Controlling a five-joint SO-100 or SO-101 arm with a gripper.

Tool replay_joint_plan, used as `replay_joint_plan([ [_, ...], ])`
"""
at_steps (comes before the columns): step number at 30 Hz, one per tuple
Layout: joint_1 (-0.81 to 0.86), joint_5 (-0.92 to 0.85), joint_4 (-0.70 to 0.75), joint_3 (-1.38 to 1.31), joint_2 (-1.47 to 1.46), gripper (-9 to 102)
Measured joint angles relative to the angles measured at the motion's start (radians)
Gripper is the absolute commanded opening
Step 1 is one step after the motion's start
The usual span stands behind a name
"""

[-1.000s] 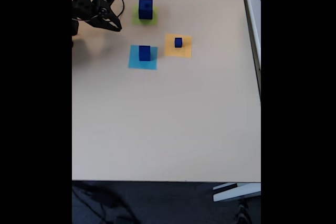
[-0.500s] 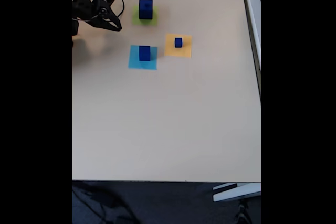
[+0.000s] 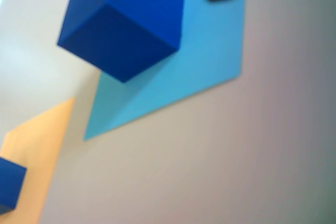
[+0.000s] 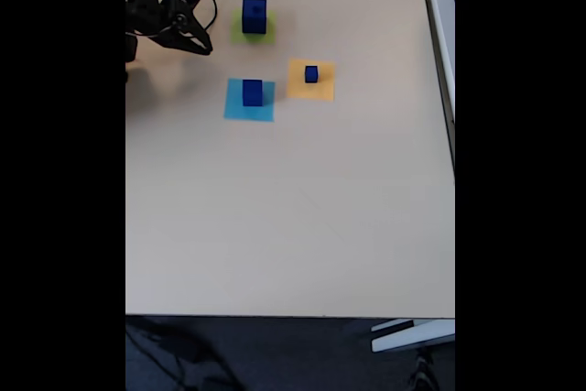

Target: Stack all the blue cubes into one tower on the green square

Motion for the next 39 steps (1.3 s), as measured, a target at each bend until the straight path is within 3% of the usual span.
replay_joint_plan([
  [18,0.0,-0.094,-0.02,0.0,0.0,0],
  [24,-0.006,0.12,-0.227,0.0,0.0,0],
  [39,-0.04,0.35,-0.742,-0.023,-0.054,0],
])
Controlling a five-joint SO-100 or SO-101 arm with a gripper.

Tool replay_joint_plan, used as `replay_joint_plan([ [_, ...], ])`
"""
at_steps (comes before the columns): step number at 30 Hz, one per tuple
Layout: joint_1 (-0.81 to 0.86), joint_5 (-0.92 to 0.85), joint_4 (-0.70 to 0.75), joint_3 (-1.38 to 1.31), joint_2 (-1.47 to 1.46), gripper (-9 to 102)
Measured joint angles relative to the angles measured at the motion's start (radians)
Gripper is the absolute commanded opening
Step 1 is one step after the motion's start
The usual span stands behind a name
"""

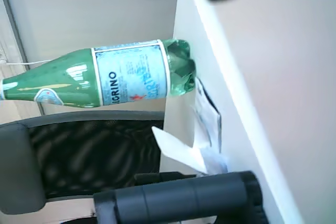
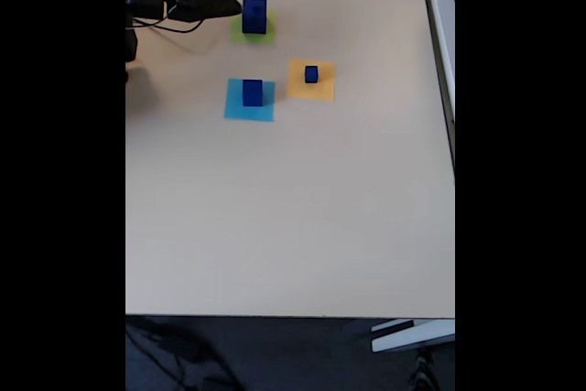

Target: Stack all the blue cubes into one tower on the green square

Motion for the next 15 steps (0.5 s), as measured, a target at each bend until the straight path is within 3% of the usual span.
replay_joint_plan([
  [8,0.098,0.233,-0.018,-0.566,-0.848,0],
  [15,0.109,0.505,0.014,-0.747,-1.126,0],
])
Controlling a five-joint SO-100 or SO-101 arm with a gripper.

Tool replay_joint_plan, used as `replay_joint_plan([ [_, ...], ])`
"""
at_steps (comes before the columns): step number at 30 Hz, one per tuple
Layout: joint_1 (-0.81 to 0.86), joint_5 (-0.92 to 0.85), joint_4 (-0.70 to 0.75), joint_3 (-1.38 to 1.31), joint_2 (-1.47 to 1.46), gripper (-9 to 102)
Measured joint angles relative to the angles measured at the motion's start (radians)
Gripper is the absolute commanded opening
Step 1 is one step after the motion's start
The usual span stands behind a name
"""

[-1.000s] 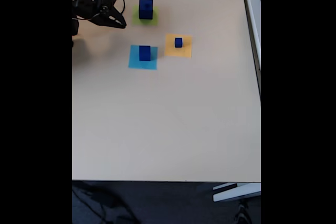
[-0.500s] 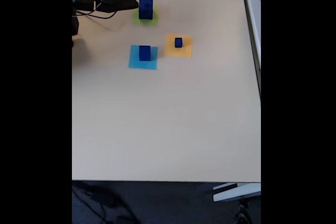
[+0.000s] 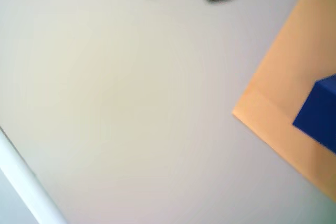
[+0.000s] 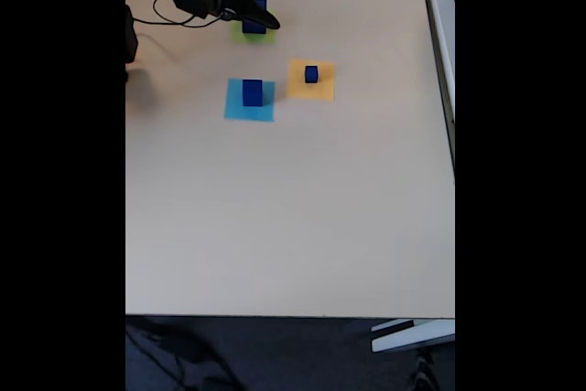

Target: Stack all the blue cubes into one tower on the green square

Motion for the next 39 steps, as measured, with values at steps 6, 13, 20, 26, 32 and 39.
replay_joint_plan([
  [6,-0.035,0.189,0.293,-0.242,-0.118,0],
  [13,-0.101,0.528,0.712,-0.492,-0.23,0],
  [20,-0.192,0.845,1.066,-0.824,-0.446,0],
  [26,-0.284,1.08,1.193,-1.039,-0.58,2],
  [32,-0.311,1.198,1.247,-1.16,-0.666,3],
  [39,-0.38,1.313,1.295,-1.253,-0.739,5],
])
